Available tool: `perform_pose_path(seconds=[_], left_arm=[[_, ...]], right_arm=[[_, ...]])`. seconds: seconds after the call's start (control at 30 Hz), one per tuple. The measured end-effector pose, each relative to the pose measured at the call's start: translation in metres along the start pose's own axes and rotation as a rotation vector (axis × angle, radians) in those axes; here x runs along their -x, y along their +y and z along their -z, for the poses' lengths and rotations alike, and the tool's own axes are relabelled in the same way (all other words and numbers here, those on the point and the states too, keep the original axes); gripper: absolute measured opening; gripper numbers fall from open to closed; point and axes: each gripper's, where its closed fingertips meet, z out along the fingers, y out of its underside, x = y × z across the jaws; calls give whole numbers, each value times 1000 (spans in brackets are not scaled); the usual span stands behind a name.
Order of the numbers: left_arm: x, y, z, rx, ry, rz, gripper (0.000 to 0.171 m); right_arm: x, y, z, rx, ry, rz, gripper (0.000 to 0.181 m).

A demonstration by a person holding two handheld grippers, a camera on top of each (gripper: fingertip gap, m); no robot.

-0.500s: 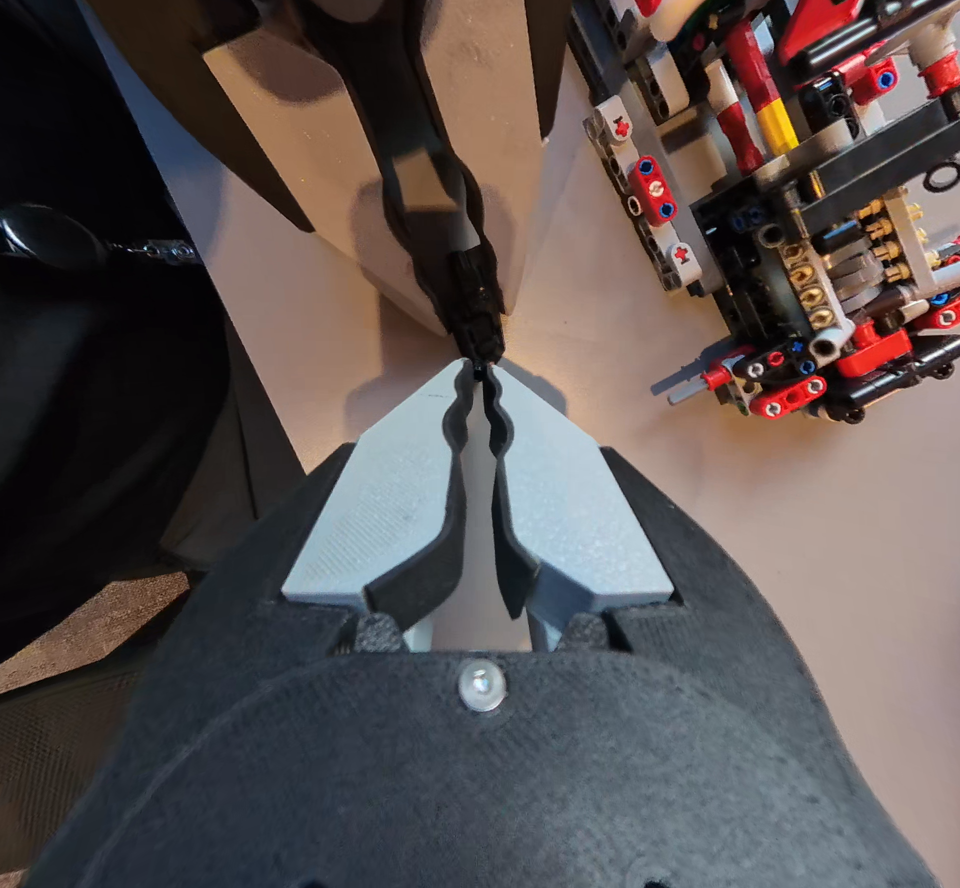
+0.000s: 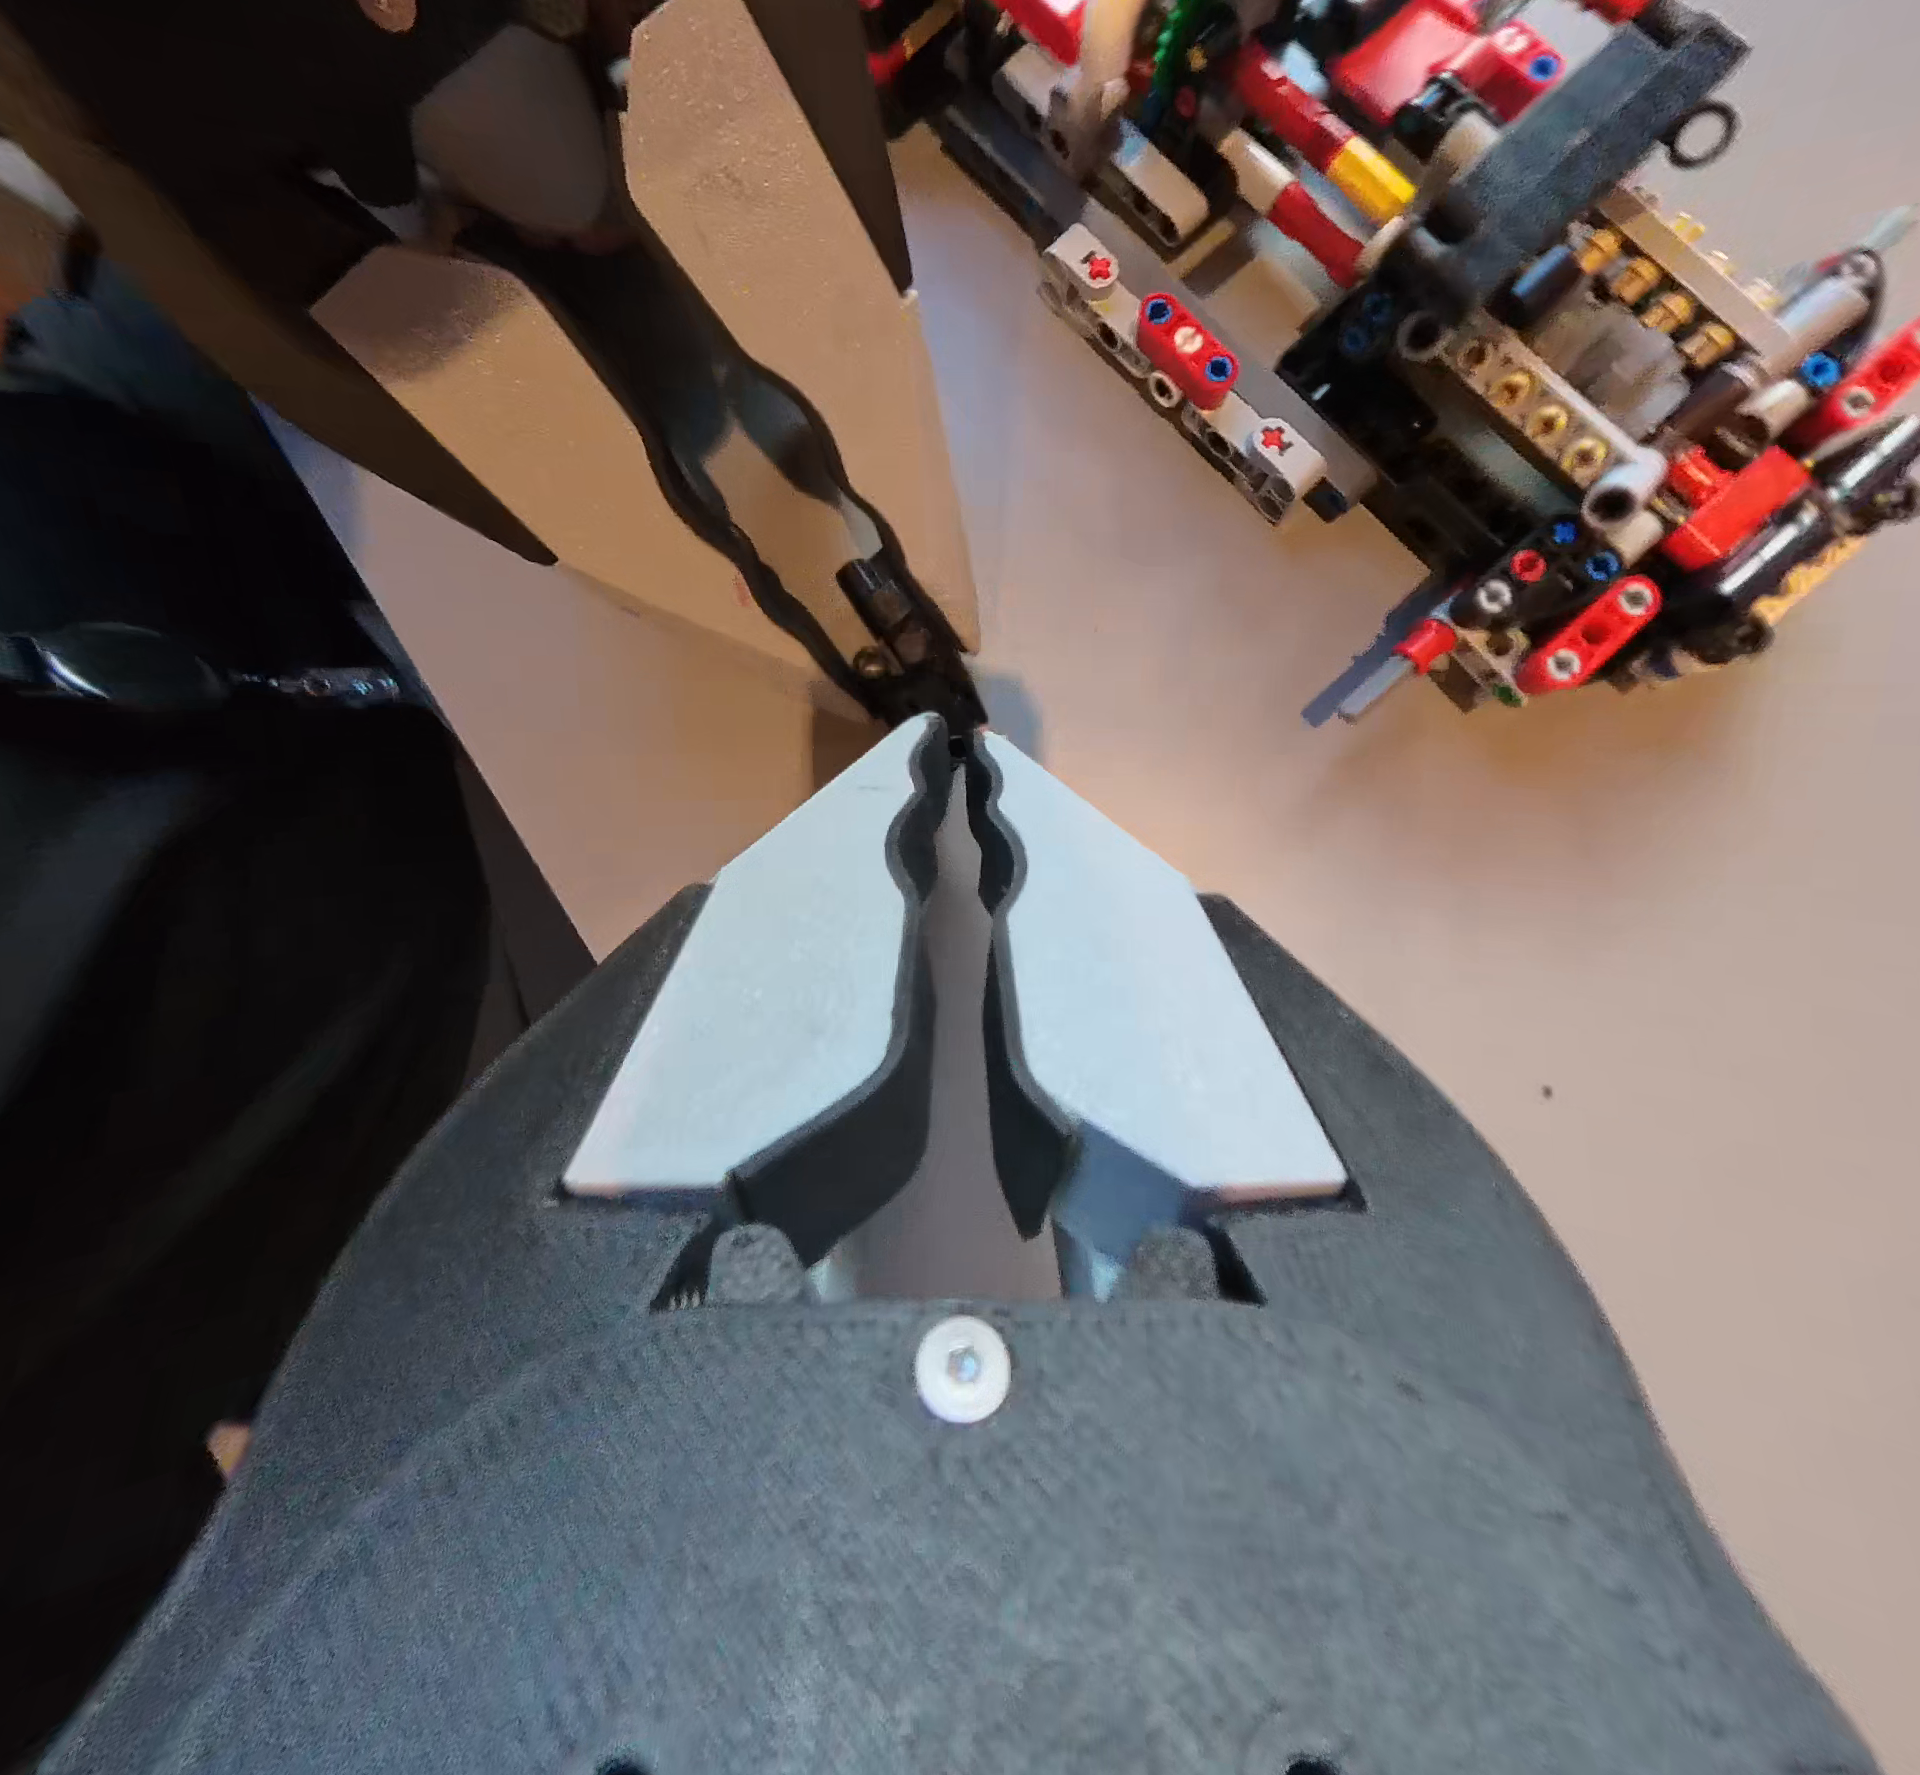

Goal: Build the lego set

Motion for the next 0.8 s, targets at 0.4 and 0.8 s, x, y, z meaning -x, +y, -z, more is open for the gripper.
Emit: perform_pose_path(seconds=[0.4, 0.8], left_arm=[[1, 1, 0, 2, 22, 35, 18], [1, 0, -1, 3, 47, 59, 17]], right_arm=[[1, -1, 4, -137, 83, 58, 0], [4, 2, 2, -106, 166, 230, 0]])
